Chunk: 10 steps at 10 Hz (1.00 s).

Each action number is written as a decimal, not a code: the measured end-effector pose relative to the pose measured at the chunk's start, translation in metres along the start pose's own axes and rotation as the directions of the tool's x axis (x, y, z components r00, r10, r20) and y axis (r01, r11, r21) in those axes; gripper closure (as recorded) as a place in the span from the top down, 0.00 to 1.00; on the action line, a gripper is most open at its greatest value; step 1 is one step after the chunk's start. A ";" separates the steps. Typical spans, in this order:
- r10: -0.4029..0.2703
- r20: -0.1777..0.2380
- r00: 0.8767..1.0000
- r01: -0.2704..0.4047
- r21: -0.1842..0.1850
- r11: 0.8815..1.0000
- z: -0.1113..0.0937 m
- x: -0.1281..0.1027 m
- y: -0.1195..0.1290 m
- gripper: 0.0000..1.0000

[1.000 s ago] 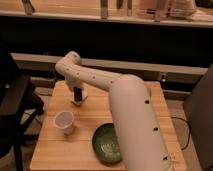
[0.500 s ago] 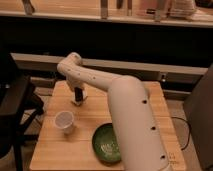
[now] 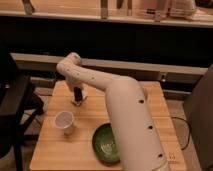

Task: Place the eraser on the white sponge

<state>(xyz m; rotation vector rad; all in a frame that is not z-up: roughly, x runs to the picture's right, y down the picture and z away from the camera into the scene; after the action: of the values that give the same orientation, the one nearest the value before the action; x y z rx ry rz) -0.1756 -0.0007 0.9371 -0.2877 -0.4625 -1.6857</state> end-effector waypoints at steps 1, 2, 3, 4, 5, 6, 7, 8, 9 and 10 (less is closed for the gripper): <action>-0.006 0.000 1.000 0.006 0.001 1.000 0.002 0.001 -0.001 0.00; -0.011 0.000 1.000 0.011 0.002 1.000 0.003 0.001 -0.002 0.00; -0.013 0.000 1.000 0.013 0.005 1.000 0.003 0.000 -0.002 0.01; -0.015 -0.001 1.000 0.015 0.007 1.000 0.004 0.001 -0.001 0.07; -0.016 -0.002 1.000 0.016 0.009 1.000 0.004 0.001 -0.001 0.10; -0.017 -0.003 1.000 0.017 0.011 1.000 0.005 0.001 -0.001 0.17; -0.017 -0.003 1.000 0.017 0.013 1.000 0.006 0.000 0.000 0.27; -0.017 -0.004 1.000 0.017 0.014 1.000 0.007 0.000 0.000 0.32; -0.016 -0.004 1.000 0.017 0.016 1.000 0.007 0.000 0.001 0.34; -0.018 -0.006 1.000 0.018 0.019 1.000 0.008 0.000 0.001 0.37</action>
<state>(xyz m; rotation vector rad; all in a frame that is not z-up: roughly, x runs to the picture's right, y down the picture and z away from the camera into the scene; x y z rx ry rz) -0.1755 0.0023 0.9443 -0.2660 -0.4778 -1.6984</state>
